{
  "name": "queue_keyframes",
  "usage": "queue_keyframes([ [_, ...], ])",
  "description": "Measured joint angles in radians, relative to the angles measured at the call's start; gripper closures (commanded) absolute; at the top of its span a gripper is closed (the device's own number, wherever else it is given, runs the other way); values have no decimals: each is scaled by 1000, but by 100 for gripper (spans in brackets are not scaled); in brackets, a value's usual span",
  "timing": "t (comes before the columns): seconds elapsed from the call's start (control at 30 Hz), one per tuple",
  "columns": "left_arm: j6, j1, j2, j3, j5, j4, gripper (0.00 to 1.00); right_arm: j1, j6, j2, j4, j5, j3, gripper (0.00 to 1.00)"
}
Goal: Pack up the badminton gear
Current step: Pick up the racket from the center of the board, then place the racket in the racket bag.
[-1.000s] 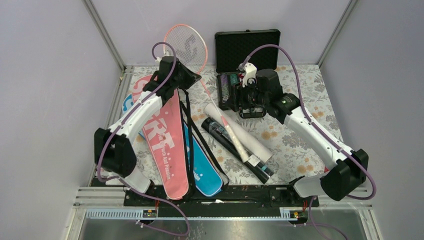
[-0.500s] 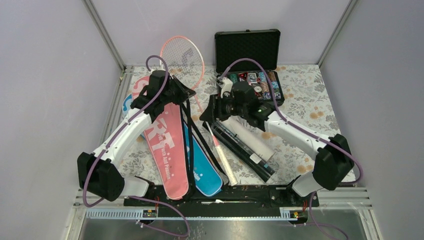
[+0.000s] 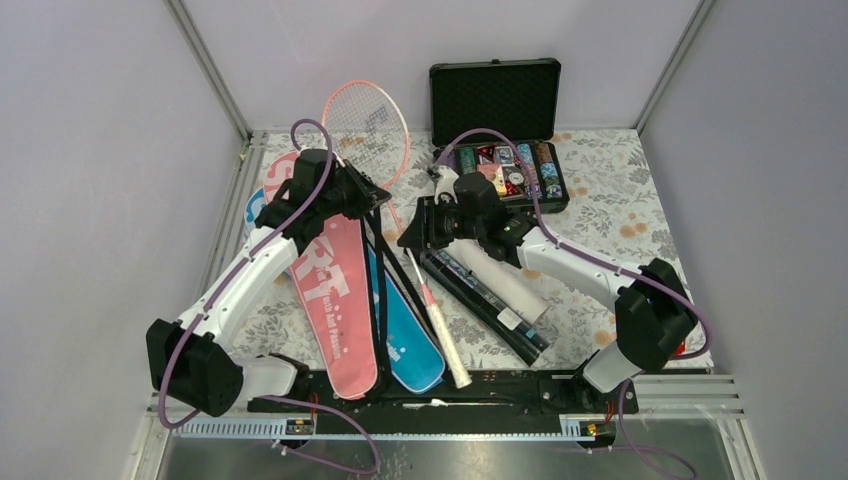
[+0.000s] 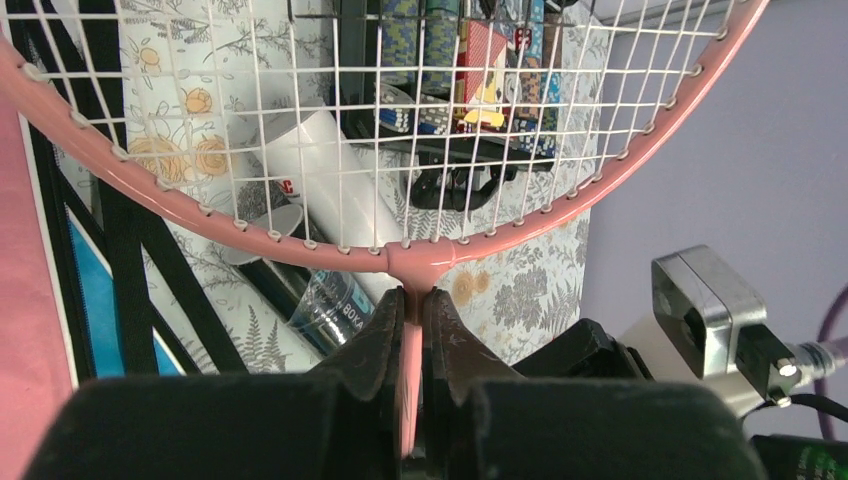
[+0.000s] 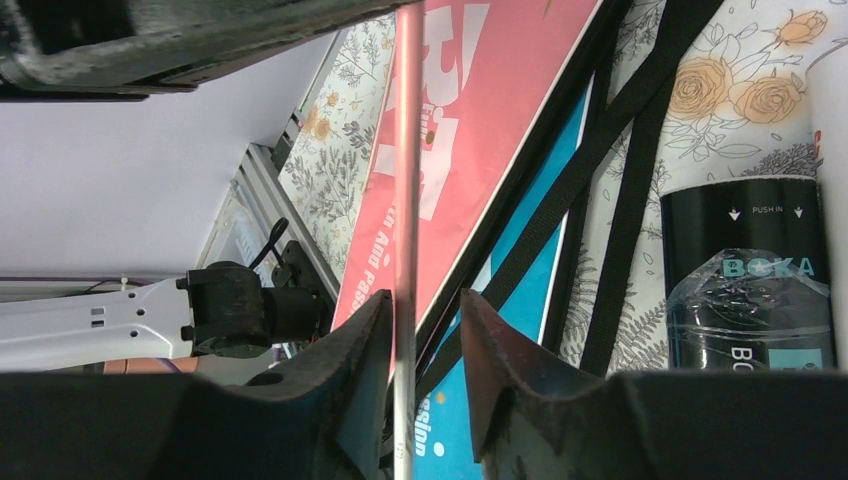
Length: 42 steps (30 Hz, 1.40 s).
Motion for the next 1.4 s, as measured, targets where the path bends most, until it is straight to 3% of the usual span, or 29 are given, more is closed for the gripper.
queue_keyframes([
  [0.07,5,0,-9,-5,2,-4,98,2,17,3,21,-9,-11,94],
  [0.1,9,0,-16,-11,3,-6,92,3,29,4,34,-16,-17,100],
  [0.23,33,0,-37,-16,3,-43,59,8,75,5,103,-51,-52,100],
  [0.4,127,0,-64,-11,-2,-157,50,3,124,-6,78,-29,-89,100],
  [0.67,243,-11,-67,-45,-77,-311,51,-91,153,-153,-73,45,-113,100],
  [1.17,339,-14,386,-26,-278,-360,59,-115,116,-399,-241,102,-246,100],
  [1.27,346,-14,409,-21,-291,-357,67,-115,112,-406,-245,102,-265,100],
  [1.4,352,-17,422,-17,-296,-352,93,-115,113,-412,-248,102,-273,100],
])
